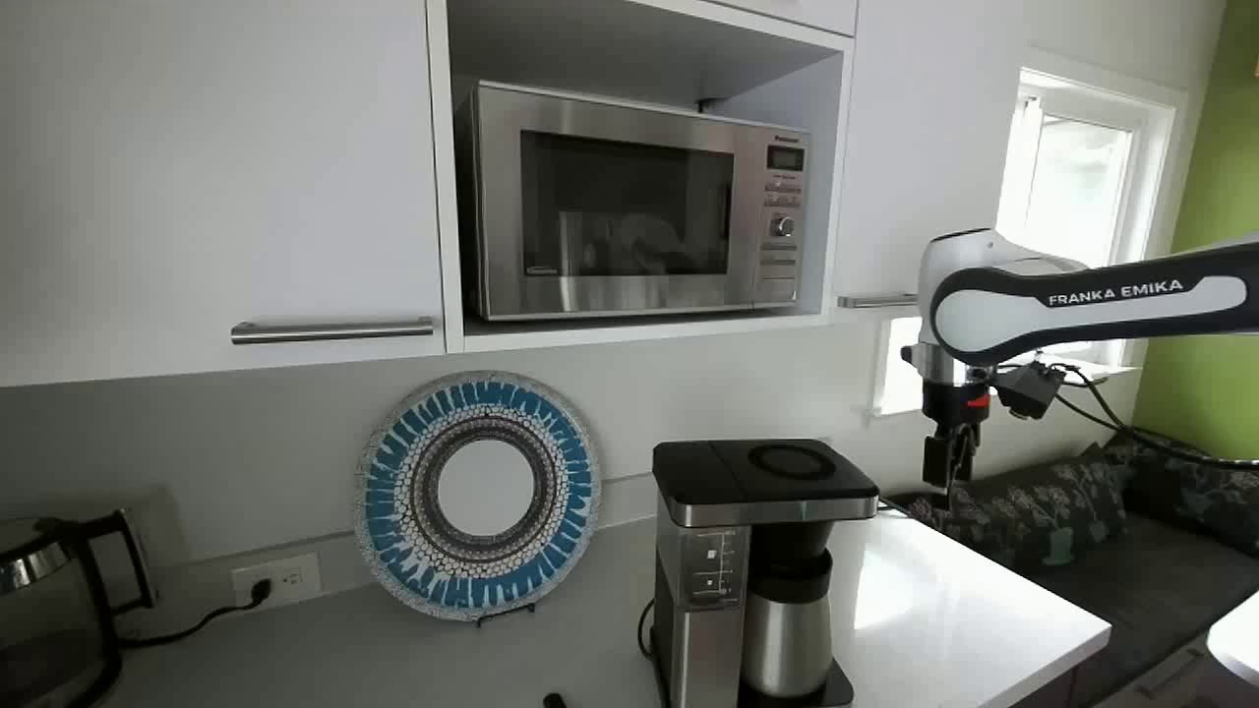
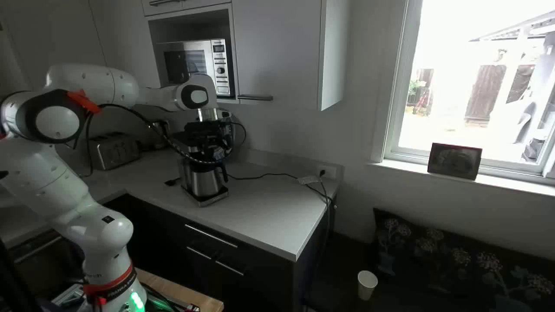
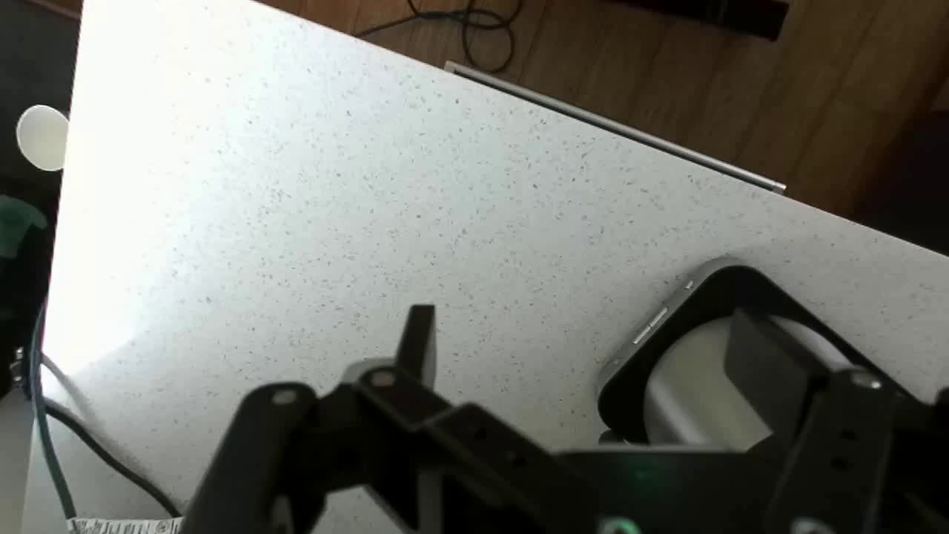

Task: Press the button on the coffee machine

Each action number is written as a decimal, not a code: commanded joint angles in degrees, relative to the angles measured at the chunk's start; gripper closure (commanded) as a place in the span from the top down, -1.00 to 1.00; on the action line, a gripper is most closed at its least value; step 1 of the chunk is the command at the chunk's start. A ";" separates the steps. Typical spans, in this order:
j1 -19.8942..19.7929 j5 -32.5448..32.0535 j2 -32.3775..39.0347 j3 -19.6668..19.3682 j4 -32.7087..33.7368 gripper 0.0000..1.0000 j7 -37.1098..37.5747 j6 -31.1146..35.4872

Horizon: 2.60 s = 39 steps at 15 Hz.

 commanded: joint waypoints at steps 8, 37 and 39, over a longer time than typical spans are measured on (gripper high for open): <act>-0.95 1.87 1.48 -1.23 -1.82 1.00 2.54 0.38; -11.27 34.49 23.23 -9.21 -8.16 1.00 22.42 3.69; -11.77 39.25 26.18 -8.97 -6.77 1.00 24.13 2.60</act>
